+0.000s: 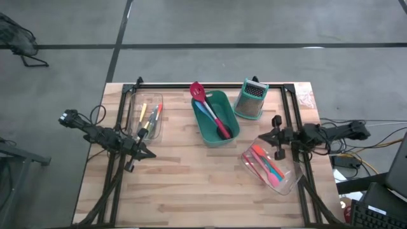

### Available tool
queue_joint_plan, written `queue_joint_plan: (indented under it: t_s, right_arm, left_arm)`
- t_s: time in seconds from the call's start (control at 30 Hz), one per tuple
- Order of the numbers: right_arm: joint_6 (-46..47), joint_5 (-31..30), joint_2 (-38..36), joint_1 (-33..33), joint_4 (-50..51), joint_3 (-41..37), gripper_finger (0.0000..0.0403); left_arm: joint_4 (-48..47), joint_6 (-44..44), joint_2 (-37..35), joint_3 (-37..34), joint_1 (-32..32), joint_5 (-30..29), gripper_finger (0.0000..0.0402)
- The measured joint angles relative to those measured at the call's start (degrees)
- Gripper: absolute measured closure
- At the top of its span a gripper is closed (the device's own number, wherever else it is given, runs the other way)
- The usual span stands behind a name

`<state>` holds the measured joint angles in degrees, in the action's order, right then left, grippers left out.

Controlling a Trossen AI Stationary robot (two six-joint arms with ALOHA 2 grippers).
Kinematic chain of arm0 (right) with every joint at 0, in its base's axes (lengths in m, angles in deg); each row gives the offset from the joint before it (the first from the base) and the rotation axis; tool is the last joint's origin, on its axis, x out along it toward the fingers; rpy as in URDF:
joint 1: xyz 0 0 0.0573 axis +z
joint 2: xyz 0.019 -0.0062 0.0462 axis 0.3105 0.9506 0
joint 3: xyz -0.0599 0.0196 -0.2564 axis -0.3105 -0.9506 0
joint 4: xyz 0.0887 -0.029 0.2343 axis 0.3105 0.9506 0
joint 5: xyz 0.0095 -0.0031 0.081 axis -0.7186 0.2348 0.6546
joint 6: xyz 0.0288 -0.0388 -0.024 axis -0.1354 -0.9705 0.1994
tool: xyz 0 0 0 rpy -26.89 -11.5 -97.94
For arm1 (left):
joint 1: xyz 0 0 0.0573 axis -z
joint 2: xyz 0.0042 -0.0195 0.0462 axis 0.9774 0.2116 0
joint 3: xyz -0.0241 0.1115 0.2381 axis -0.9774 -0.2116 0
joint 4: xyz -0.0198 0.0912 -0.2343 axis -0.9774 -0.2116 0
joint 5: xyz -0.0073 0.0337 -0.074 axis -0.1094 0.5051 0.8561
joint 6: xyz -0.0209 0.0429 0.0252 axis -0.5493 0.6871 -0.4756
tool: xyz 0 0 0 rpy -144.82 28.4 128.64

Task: Pick & Place Kitchen Items
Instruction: Return to Home Position

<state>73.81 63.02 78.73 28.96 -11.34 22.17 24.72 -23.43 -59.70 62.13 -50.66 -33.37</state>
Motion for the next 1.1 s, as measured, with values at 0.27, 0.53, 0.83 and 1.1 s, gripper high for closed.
queue_joint_plan:
  t_s: [0.27,0.53,0.83,1.1]
  right_arm:
    - [-1.1,0.3,-2.6,-0.6,1.2,0.0,0.0394]
    - [-0.7,-0.3,-2.5,-0.7,1.7,0.0,0.0394]
    - [0.1,-0.4,-2.3,-0.7,1.1,0.0,0.0394]
    - [3.4,-0.5,-2.5,-0.7,1.0,0.0,0.0394]
  left_arm:
    - [0.1,0.0,0.1,0.0,0.0,0.0,0.0390]
    - [0.1,0.0,0.1,0.0,0.0,0.0,0.0390]
    - [0.1,0.0,0.1,0.0,0.0,0.0,0.0390]
    - [0.1,0.0,0.1,0.0,0.0,0.0,0.0390]
